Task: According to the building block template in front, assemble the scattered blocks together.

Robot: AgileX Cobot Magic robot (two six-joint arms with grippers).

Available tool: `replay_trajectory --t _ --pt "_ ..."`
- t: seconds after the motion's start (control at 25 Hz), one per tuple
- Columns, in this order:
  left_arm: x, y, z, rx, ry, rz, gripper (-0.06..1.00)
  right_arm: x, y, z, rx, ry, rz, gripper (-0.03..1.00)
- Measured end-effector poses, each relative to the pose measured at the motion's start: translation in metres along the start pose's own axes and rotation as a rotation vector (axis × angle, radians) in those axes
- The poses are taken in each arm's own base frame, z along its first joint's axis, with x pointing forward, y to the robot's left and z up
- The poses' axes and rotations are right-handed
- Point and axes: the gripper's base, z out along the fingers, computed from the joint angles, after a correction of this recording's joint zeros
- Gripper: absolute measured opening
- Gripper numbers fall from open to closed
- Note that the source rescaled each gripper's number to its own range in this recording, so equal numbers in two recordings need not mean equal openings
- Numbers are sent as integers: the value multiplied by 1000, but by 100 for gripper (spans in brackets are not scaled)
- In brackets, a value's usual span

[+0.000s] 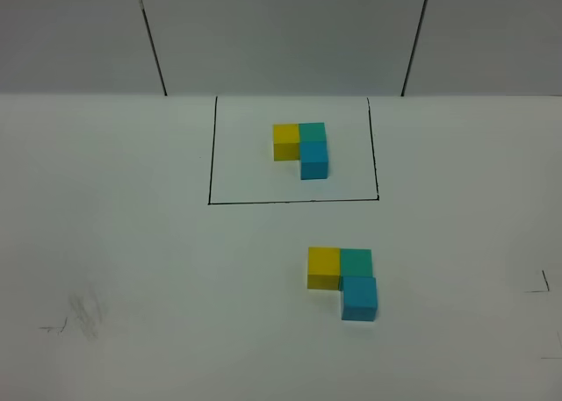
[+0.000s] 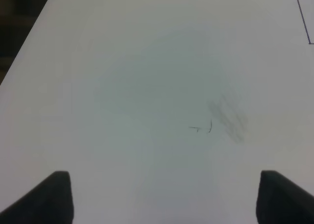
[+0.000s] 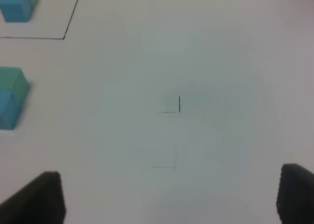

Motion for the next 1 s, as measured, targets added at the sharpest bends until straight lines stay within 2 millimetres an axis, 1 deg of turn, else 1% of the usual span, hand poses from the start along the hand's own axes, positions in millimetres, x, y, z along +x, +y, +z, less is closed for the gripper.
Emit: replay_trajectory --t 0.16,0.44,0.72,1.0 --pt "0 0 0 0 0 0 80 0 -3 0 34 0 7 74" --pt "0 0 0 0 0 0 80 0 -4 0 38 -1 12 63" --pt "0 0 0 0 0 0 80 0 -4 0 38 -1 15 49" --pt "0 0 0 0 0 0 80 0 -4 0 38 -1 15 33"
